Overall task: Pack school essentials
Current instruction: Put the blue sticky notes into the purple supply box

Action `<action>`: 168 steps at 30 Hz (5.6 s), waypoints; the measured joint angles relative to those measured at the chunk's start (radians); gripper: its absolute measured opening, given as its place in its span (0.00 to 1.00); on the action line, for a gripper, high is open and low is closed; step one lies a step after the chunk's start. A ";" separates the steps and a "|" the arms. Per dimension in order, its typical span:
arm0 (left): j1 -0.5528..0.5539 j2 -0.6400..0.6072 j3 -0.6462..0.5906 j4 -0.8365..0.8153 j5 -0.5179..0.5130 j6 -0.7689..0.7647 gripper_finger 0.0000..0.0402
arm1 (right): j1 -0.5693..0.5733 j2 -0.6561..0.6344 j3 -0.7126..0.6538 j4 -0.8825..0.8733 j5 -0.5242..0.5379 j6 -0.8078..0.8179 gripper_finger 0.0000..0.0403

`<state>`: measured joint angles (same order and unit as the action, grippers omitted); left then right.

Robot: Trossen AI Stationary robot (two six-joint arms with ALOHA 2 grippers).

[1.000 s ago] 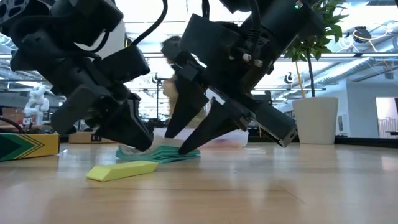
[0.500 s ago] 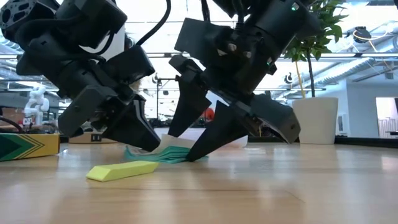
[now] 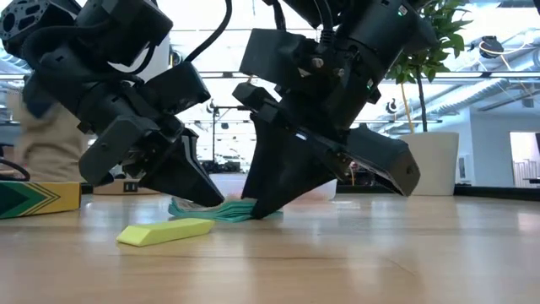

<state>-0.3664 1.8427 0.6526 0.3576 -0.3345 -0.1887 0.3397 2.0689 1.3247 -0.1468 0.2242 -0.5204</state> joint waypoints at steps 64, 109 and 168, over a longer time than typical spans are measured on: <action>-0.241 0.049 0.112 0.046 -0.326 0.399 0.65 | -0.028 -0.098 -0.001 -0.056 -0.044 0.071 0.00; -0.128 0.079 0.165 -0.115 -0.194 0.231 0.01 | -0.030 -0.098 -0.075 -0.001 0.098 0.094 0.33; -0.109 0.008 0.166 -0.119 -0.185 0.158 0.00 | -0.025 -0.025 -0.076 0.177 0.036 0.111 0.13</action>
<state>-0.4751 1.8503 0.8181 0.2382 -0.5198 -0.0307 0.3145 2.0438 1.2488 0.0303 0.2604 -0.4091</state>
